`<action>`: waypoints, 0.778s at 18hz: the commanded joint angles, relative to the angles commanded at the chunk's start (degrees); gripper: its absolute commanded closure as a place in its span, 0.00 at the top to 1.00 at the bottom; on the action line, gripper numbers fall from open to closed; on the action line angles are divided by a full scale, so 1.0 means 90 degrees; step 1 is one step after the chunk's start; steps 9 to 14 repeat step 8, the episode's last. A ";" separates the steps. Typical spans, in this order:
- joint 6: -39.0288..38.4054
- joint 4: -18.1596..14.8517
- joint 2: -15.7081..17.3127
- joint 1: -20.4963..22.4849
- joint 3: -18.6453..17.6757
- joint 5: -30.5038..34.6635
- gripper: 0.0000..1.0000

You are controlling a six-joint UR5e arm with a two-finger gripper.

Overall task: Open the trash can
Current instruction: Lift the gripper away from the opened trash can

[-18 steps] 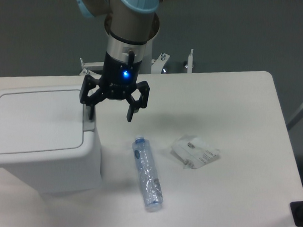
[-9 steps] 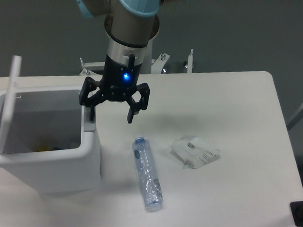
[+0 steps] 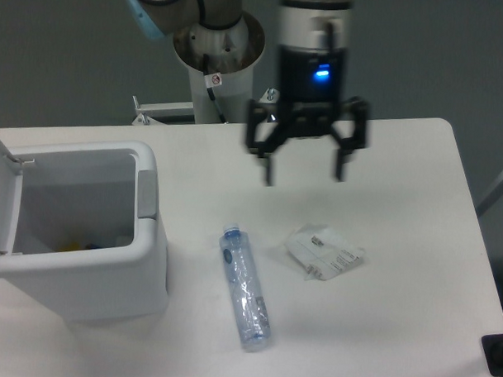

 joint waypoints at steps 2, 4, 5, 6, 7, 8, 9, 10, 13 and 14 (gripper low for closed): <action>0.1037 -0.0059 -0.0039 0.0030 -0.0059 0.0724 1.00; 0.1354 -0.0079 -0.0049 0.0050 -0.0098 0.1108 1.00; 0.1365 -0.0069 -0.0040 0.0089 -0.0127 0.1196 1.00; 0.1365 -0.0069 -0.0039 0.0108 -0.0117 0.1226 1.00; 0.1365 -0.0069 -0.0049 0.0147 -0.0127 0.1246 1.00; 0.1355 -0.0088 -0.0049 0.0225 -0.0156 0.1236 1.00; 0.1355 -0.0088 -0.0049 0.0225 -0.0156 0.1236 1.00; 0.1355 -0.0088 -0.0049 0.0225 -0.0156 0.1236 1.00; 0.1355 -0.0088 -0.0049 0.0225 -0.0156 0.1236 1.00; 0.1355 -0.0088 -0.0049 0.0225 -0.0156 0.1236 1.00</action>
